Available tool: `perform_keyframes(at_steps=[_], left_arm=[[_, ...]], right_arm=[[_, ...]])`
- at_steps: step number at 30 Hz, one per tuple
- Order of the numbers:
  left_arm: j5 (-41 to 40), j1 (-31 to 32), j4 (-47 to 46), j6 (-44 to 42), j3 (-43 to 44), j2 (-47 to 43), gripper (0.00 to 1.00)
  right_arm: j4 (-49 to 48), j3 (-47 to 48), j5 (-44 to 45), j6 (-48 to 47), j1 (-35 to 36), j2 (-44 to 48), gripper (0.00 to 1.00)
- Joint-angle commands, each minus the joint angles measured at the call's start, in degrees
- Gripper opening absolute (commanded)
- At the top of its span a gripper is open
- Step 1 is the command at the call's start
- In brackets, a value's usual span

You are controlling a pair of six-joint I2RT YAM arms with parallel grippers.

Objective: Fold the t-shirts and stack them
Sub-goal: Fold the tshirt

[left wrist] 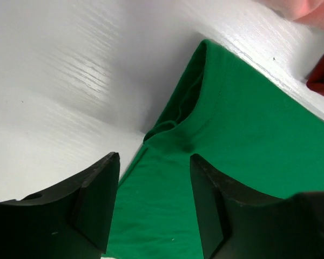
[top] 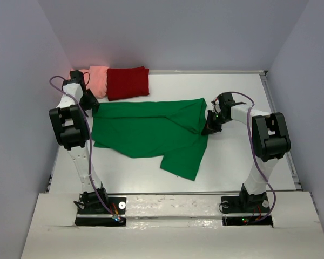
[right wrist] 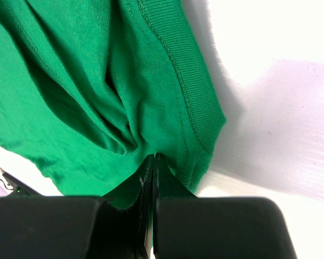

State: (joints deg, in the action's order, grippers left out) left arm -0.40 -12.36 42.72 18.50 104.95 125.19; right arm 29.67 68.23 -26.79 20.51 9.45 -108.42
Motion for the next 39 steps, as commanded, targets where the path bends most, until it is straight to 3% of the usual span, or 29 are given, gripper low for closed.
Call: perform_keyframes(at_steps=[1, 7, 11, 16, 18, 30, 39], left_arm=[[-0.1, -0.2, 0.8, -1.0, 0.1, -0.7, 0.67], [0.1, -0.2, 1.2, -0.7, -0.6, -3.4, 0.69], [9.2, 0.7, -1.6, 0.7, -1.8, -7.9, 0.65], [8.1, 10.1, 1.1, 0.5, 3.6, -6.9, 0.65], [7.0, 12.0, 1.2, 0.8, 5.0, -6.0, 0.65], [8.8, 17.8, -2.2, 2.5, 3.0, -1.0, 0.64], [8.3, 18.6, -3.0, 1.8, 1.3, 1.3, 0.64]], right_arm=[[0.5, 2.2, 0.1, -0.9, 0.4, 0.2, 0.0], [2.4, 4.2, 0.9, -1.4, 0.4, 1.3, 0.0], [4.1, 8.2, 0.4, -1.7, 0.4, 5.1, 0.0], [4.1, 16.5, -5.6, -2.5, 1.7, 5.7, 0.48], [3.6, 18.6, -6.3, -2.9, 2.9, 4.3, 0.53], [5.7, 41.3, -12.3, -3.4, 5.3, -18.9, 0.54], [9.6, 52.7, -12.8, -4.1, 5.8, -28.6, 0.54]])
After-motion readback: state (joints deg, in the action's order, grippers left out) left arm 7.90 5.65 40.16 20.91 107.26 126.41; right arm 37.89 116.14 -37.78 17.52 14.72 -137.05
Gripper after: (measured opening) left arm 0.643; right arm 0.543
